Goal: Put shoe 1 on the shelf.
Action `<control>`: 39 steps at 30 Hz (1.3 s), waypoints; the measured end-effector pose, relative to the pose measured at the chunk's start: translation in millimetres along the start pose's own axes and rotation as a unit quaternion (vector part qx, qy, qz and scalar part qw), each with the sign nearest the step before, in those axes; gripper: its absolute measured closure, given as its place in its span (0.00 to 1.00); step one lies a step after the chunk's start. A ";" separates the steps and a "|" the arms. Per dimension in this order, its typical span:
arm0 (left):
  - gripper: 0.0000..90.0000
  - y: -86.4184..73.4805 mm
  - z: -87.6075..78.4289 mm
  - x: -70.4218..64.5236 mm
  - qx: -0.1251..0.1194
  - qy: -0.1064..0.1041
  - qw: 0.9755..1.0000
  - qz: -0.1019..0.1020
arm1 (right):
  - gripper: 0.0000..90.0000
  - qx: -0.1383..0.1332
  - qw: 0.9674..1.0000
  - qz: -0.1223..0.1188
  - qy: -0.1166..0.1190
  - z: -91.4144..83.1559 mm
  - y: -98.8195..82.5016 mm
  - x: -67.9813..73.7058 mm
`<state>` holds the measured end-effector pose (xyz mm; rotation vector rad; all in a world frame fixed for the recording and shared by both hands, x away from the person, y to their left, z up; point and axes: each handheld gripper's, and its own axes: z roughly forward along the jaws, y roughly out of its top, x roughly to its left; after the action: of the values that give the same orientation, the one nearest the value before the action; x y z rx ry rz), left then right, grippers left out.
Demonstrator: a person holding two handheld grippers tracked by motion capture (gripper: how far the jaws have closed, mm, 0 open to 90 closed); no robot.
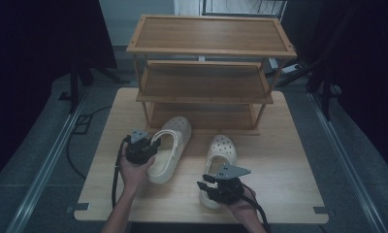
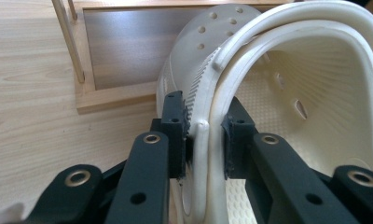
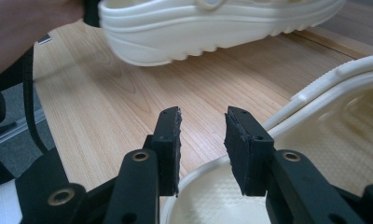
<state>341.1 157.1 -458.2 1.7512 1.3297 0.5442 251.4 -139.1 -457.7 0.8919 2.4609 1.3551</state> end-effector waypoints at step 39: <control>0.83 37.1 122.9 -39.8 -0.035 0.080 0.996 0.015 | 0.72 0.002 1.000 0.012 0.009 2.2 -1.9 -4.1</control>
<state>441.2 72.8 -488.7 1.7025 1.3782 0.7518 254.9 -140.8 -461.0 0.9162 2.4755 1.3719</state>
